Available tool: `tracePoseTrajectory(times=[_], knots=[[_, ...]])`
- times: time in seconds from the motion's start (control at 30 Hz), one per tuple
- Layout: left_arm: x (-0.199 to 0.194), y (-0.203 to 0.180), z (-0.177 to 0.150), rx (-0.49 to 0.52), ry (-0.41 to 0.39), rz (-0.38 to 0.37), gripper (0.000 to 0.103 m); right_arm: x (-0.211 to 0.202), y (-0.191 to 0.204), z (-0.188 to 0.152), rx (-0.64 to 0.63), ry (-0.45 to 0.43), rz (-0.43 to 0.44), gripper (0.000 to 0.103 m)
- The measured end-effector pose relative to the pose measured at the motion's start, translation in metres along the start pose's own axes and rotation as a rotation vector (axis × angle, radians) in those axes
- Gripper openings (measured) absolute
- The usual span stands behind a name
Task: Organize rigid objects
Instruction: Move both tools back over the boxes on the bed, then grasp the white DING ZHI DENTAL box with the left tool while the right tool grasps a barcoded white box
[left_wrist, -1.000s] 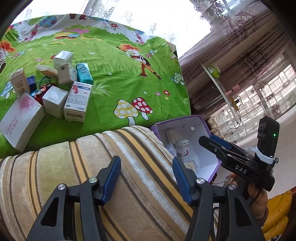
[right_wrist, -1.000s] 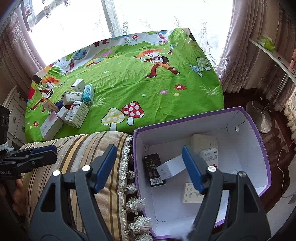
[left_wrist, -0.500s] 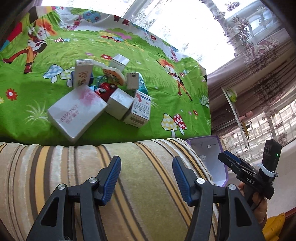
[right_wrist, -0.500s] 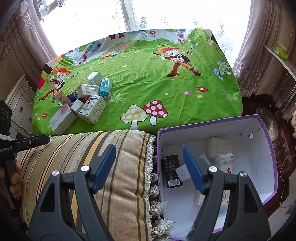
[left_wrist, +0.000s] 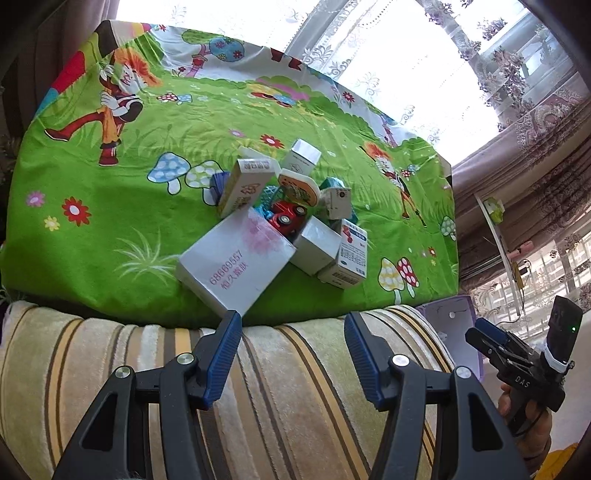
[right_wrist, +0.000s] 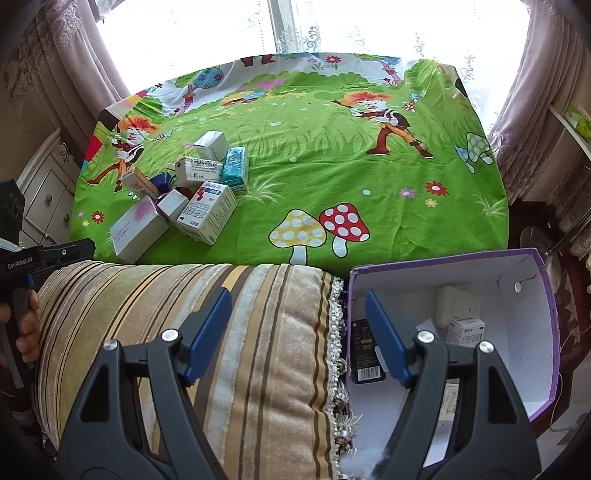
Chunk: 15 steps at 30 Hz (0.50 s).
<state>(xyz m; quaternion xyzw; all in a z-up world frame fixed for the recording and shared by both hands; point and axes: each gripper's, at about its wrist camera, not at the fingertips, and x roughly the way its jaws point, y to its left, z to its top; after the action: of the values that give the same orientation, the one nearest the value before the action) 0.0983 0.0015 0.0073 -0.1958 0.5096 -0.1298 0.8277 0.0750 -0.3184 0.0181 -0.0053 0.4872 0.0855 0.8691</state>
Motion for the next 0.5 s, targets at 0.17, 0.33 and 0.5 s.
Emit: tracePoseTrajectory(times=[0.17, 0.33, 0.5], knots=[[0.006, 0.005, 0.027, -0.035, -0.027, 0.048, 0.059, 0.007, 0.024, 0.017, -0.071, 0.0, 0.018, 0.077], [0.023, 0.008, 0.052, -0.082, -0.024, 0.111, 0.059, 0.018, 0.051, 0.034, -0.138, 0.006, 0.038, 0.077], [0.041, 0.008, 0.074, -0.108, 0.001, 0.133, 0.059, 0.029, 0.072, 0.05, -0.171, 0.008, 0.056, 0.078]])
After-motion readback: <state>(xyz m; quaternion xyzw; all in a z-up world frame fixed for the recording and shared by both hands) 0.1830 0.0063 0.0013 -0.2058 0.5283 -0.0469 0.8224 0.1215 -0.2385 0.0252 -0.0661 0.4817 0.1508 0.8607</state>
